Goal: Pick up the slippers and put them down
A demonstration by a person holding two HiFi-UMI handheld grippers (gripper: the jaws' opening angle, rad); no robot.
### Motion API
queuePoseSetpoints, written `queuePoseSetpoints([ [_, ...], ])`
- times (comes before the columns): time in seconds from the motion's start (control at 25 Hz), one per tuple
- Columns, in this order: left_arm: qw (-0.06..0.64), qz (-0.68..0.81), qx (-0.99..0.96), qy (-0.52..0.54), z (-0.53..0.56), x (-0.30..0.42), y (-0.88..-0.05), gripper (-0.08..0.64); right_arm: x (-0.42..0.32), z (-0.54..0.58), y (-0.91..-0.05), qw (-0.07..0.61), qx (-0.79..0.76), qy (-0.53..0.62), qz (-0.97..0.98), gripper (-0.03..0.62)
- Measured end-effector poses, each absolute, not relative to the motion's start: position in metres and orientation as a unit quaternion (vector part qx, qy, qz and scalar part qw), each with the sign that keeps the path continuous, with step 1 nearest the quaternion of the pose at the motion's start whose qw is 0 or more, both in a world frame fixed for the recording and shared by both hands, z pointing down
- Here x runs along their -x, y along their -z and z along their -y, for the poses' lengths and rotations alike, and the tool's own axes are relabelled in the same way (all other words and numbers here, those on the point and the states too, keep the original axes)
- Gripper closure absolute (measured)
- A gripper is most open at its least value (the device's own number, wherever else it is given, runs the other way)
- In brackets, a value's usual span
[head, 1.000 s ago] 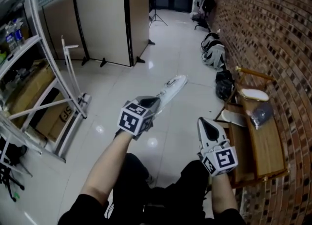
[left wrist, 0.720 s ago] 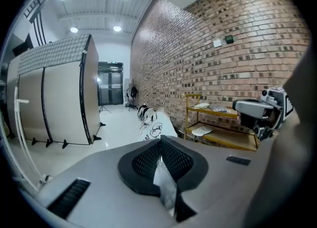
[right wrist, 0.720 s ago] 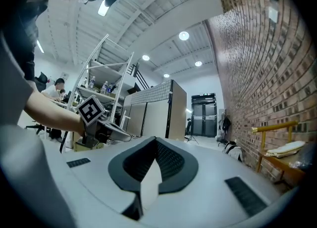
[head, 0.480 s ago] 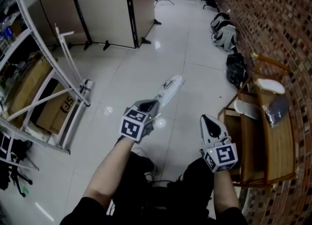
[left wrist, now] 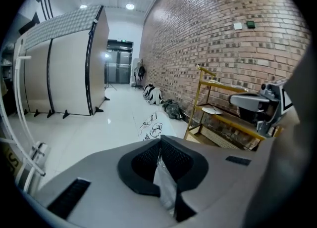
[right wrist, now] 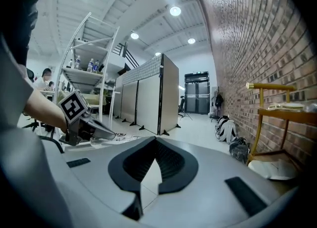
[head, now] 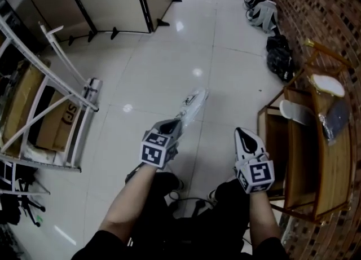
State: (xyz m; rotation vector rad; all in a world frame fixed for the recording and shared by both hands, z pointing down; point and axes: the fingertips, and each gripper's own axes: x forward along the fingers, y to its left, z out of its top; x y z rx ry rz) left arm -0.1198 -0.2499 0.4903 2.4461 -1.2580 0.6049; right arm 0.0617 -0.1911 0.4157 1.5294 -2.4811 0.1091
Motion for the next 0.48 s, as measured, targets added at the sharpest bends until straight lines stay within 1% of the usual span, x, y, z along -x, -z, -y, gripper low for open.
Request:
queuePoseSetpoints([
  [0.24, 0.193, 0.441, -0.846, -0.23, 0.263, 0.118, -0.558, 0.557, -0.074, 0.214, -0.471, 0.137, -0.53, -0.075, 0.833, 0.583],
  [0.36, 0.195, 0.441, -0.843, -0.24, 0.274, 0.112, -0.593, 0.557, -0.084, 0.231, -0.502, 0.146, -0.534, -0.09, 0.828, 0.583],
  [0.48, 0.192, 0.433, -0.841, -0.263, 0.28, 0.098, -0.628, 0.557, -0.087, 0.25, -0.536, 0.16, -0.505, -0.091, 0.843, 0.583],
])
